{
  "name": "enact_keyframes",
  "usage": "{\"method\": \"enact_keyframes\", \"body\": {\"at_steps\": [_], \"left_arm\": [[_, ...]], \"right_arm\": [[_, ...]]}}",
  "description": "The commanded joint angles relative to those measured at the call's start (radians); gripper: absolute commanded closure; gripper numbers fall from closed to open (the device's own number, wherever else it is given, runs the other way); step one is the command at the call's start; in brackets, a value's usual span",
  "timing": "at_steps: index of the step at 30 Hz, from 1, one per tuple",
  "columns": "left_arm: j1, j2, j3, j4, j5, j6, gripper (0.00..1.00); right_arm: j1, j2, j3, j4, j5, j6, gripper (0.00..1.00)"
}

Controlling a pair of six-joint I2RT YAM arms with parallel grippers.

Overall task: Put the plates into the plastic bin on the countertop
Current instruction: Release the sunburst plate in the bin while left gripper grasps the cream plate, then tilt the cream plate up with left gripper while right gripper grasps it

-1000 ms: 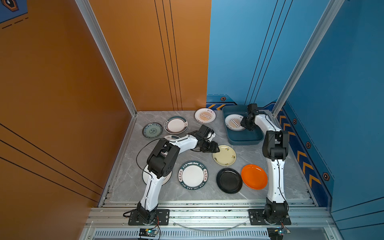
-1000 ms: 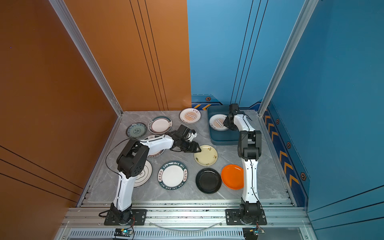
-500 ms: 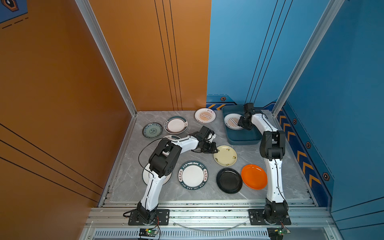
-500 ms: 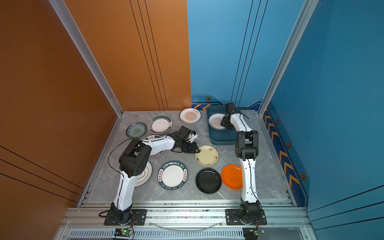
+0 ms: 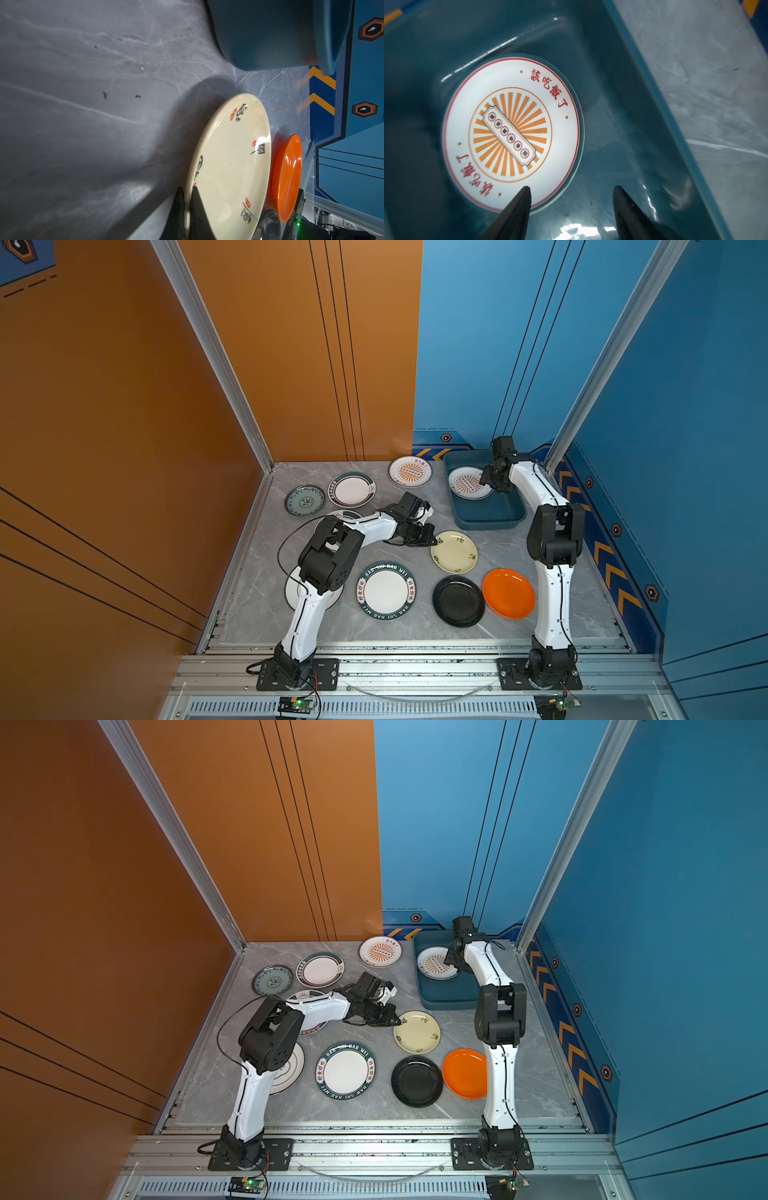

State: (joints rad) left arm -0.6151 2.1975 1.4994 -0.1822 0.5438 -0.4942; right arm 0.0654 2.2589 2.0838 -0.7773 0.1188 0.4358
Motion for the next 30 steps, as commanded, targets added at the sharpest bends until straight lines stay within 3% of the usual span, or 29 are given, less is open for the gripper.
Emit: {"method": "enact_keyframes", "body": {"at_steps": [1,6,10,16,30], "left_arm": [[0.015,-0.006,-0.043,-0.027,-0.015,0.009,1.0],[0.051,-0.077,-0.111,-0.017,0.036,0.018,1.0],[0.081,-0.169,-0.201,0.017,0.077,0.024,1.0],[0.125,-0.264,-0.262,0.069,0.128,-0.013,1.0],[0.16,-0.431,-0.224,0.023,0.146,-0.038,1.0]], "right_arm": [[-0.001,-0.157,-0.092,-0.009,0.032,-0.029,0.34],[-0.012,-0.412,-0.349,0.073,-0.101,-0.054,0.34],[-0.025,-0.592,-0.566,0.147,-0.322,-0.109,0.34],[-0.011,-0.77,-0.85,0.301,-0.621,-0.094,0.34],[0.109,-0.809,-1.052,0.422,-0.727,-0.037,0.35]]}}
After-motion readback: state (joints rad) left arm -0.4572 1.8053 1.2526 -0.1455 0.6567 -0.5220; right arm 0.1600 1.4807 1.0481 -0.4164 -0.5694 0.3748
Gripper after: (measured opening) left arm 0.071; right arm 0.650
